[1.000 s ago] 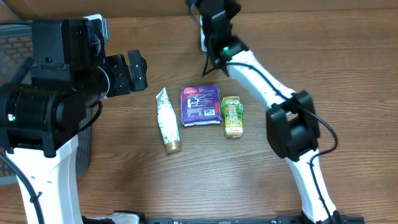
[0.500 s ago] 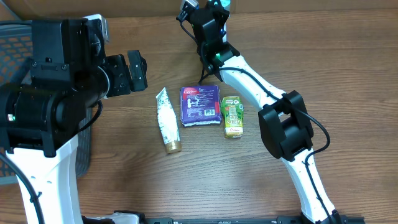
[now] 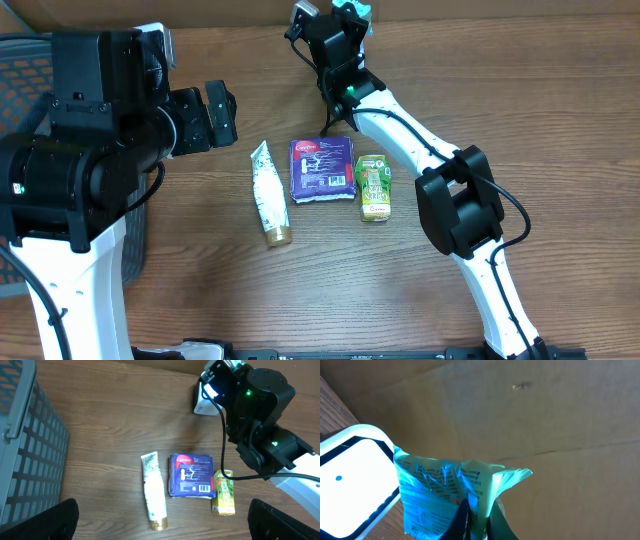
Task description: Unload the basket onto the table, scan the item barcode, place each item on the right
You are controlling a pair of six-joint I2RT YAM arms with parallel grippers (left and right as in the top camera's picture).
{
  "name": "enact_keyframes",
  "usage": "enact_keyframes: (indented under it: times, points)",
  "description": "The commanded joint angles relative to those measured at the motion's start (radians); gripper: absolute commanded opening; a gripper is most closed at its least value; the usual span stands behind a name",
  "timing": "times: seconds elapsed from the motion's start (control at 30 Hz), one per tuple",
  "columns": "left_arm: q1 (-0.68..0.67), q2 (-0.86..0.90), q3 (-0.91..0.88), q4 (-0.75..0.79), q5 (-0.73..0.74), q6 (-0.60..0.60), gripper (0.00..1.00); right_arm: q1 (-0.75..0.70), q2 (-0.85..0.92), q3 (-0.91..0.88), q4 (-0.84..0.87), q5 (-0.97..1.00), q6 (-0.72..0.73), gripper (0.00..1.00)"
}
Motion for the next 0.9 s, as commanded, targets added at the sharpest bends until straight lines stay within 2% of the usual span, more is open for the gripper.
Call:
enact_keyframes:
  times: [0.0, 0.13, 0.33, 0.5, 0.63, 0.87]
  points:
    - [0.004, 0.008, 0.008, 0.001, -0.009, 0.015, 1.0, -0.001, -0.082, -0.003, -0.026, 0.014, 0.089, 0.04]
    - [0.004, 0.008, 0.008, 0.001, -0.009, 0.015, 1.0, -0.001, -0.219, -0.003, -0.193, -0.052, 0.164, 0.04]
    - [0.004, 0.008, 0.008, 0.001, -0.009, 0.015, 1.0, -0.003, -0.49, -0.003, -0.562, -0.274, 0.399, 0.04]
    - [0.004, 0.008, 0.008, 0.001, -0.009, 0.015, 1.0, -0.037, -0.679, -0.003, -0.872, -0.555, 0.731, 0.04]
    - [0.004, 0.008, 0.008, 0.001, -0.009, 0.015, 1.0, -0.129, -0.79, -0.003, -1.094, -0.831, 0.994, 0.04]
    - [0.004, 0.008, 0.008, 0.001, -0.009, 0.015, 1.0, -0.38, -0.818, -0.019, -1.41, -1.031, 1.402, 0.04]
